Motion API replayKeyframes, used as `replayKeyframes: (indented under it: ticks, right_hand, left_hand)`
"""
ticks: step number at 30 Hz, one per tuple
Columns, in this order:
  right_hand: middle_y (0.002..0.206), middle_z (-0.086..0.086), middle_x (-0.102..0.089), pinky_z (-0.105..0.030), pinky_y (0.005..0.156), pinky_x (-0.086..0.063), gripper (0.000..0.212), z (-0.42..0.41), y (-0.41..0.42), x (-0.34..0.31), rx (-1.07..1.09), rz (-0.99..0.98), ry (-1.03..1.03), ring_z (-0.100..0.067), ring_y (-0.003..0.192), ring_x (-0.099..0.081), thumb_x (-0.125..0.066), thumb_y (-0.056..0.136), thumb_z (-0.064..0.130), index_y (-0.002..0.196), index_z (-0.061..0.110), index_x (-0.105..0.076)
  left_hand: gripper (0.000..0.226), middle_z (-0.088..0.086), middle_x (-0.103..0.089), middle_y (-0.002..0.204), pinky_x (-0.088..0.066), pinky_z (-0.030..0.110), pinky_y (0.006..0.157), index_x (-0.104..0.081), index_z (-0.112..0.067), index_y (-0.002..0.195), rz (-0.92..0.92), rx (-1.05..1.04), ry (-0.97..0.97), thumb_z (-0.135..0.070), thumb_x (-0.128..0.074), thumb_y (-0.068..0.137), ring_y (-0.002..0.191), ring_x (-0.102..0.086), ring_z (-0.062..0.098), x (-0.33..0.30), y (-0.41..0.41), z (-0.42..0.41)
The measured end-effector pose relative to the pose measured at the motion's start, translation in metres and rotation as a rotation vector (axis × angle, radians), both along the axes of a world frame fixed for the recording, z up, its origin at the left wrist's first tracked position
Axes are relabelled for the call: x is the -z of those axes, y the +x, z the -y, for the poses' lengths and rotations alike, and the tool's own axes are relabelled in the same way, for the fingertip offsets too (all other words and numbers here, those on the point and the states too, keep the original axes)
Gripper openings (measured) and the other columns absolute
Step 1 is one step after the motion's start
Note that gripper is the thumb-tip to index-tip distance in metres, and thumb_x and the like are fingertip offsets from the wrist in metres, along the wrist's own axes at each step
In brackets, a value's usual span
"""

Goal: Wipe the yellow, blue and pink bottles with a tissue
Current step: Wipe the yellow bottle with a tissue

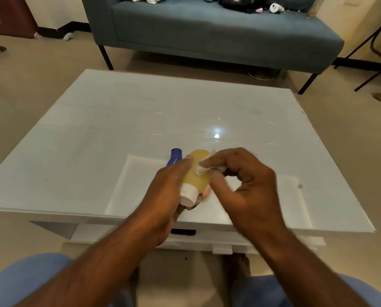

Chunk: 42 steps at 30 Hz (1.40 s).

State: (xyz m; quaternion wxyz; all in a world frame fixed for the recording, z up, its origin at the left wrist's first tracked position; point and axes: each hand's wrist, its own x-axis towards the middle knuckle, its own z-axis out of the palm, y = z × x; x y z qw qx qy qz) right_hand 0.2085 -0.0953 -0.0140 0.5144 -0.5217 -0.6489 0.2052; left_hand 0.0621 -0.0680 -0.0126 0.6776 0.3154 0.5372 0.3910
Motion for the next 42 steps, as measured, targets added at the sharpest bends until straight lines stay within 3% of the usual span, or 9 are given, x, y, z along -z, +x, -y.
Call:
replayKeyframes:
  ticks: [3, 9, 14, 19, 25, 30, 33, 39, 42]
  right_hand:
    - [0.096, 0.004, -0.074, -0.026, 0.077, -0.055, 0.021, 0.014, -0.016, -0.001, -0.164, 0.066, 0.066, -0.017, 0.091, -0.070, -0.073, 0.079, -0.002, 0.091, 0.014, -0.082]
    - [0.101, 0.007, -0.076, -0.033, 0.078, -0.060, 0.030, -0.011, 0.009, 0.003, 0.103, 0.003, 0.017, -0.012, 0.097, -0.072, -0.072, 0.089, -0.006, 0.099, 0.022, -0.081]
    - [0.101, 0.007, -0.075, -0.030, 0.080, -0.055, 0.025, 0.012, -0.016, 0.003, -0.142, 0.129, 0.138, -0.018, 0.095, -0.070, -0.074, 0.078, -0.005, 0.093, 0.013, -0.082]
    - [0.103, 0.012, -0.075, -0.028, 0.083, -0.061, 0.035, -0.013, 0.009, 0.003, 0.098, 0.005, 0.013, -0.008, 0.100, -0.071, -0.072, 0.092, -0.004, 0.102, 0.029, -0.078]
    - [0.106, 0.008, -0.075, -0.028, 0.083, -0.057, 0.029, 0.005, -0.013, 0.007, -0.075, 0.087, 0.062, -0.016, 0.101, -0.071, -0.076, 0.083, -0.006, 0.100, 0.017, -0.082]
    - [0.109, 0.010, -0.075, -0.020, 0.086, -0.060, 0.028, -0.011, -0.002, 0.011, 0.048, 0.000, -0.020, -0.011, 0.105, -0.071, -0.072, 0.093, 0.000, 0.109, 0.023, -0.080]
    - [0.116, 0.012, -0.072, -0.017, 0.092, -0.057, 0.030, -0.006, -0.007, 0.011, -0.013, -0.003, -0.035, -0.011, 0.113, -0.069, -0.069, 0.095, 0.004, 0.116, 0.023, -0.078]
    - [0.116, 0.009, -0.075, -0.020, 0.094, -0.059, 0.030, -0.010, -0.001, 0.008, 0.056, -0.105, -0.072, -0.008, 0.112, -0.071, -0.068, 0.099, 0.005, 0.116, 0.027, -0.077]
    - [0.110, 0.005, -0.074, -0.028, 0.088, -0.062, 0.022, -0.001, -0.009, 0.007, -0.060, -0.075, -0.030, -0.018, 0.107, -0.072, -0.070, 0.093, 0.007, 0.111, 0.015, -0.080]
  left_hand:
    - [0.037, 0.016, -0.075, 0.098, -0.056, 0.045, 0.083, -0.068, -0.014, 0.110, 0.007, -0.032, 0.034, -0.044, -0.049, 0.098, 0.091, -0.072, 0.031, -0.002, -0.004, 0.000]
    - [0.042, 0.010, -0.066, 0.100, -0.053, 0.035, 0.068, -0.056, -0.022, 0.118, -0.199, 0.069, 0.086, -0.052, -0.055, 0.089, 0.083, -0.065, 0.024, 0.003, 0.000, 0.002]
    - [0.039, 0.014, -0.074, 0.097, -0.055, 0.054, 0.080, -0.072, -0.020, 0.103, -0.125, 0.073, 0.188, -0.048, -0.045, 0.098, 0.091, -0.070, 0.036, 0.002, -0.008, 0.001]
    - [0.059, 0.016, -0.067, 0.110, -0.051, 0.033, 0.062, -0.056, -0.021, 0.125, -0.188, 0.086, 0.066, -0.059, -0.061, 0.082, 0.090, -0.068, 0.031, 0.006, -0.005, 0.001]
    - [0.037, 0.015, -0.073, 0.102, -0.056, 0.055, 0.081, -0.069, -0.024, 0.111, -0.115, 0.040, 0.136, -0.052, -0.050, 0.095, 0.094, -0.069, 0.037, 0.004, -0.011, -0.002]
    - [0.056, 0.017, -0.065, 0.116, -0.057, 0.049, 0.087, -0.049, -0.020, 0.130, -0.173, 0.013, -0.007, -0.058, -0.052, 0.089, 0.100, -0.067, 0.035, -0.001, -0.006, -0.004]
    - [0.038, 0.015, -0.067, 0.107, -0.056, 0.055, 0.090, -0.055, -0.026, 0.112, -0.081, -0.025, -0.027, -0.058, -0.051, 0.091, 0.096, -0.069, 0.036, -0.004, -0.009, -0.005]
    - [0.037, 0.006, -0.072, 0.094, -0.056, 0.035, 0.068, -0.056, -0.026, 0.117, -0.027, 0.124, 0.025, -0.052, -0.054, 0.090, 0.075, -0.069, 0.017, -0.007, -0.010, -0.003]
    - [0.043, 0.011, -0.072, 0.100, -0.055, 0.038, 0.074, -0.062, -0.025, 0.117, 0.014, 0.064, 0.004, -0.052, -0.061, 0.084, 0.082, -0.067, 0.021, -0.007, -0.013, -0.003]
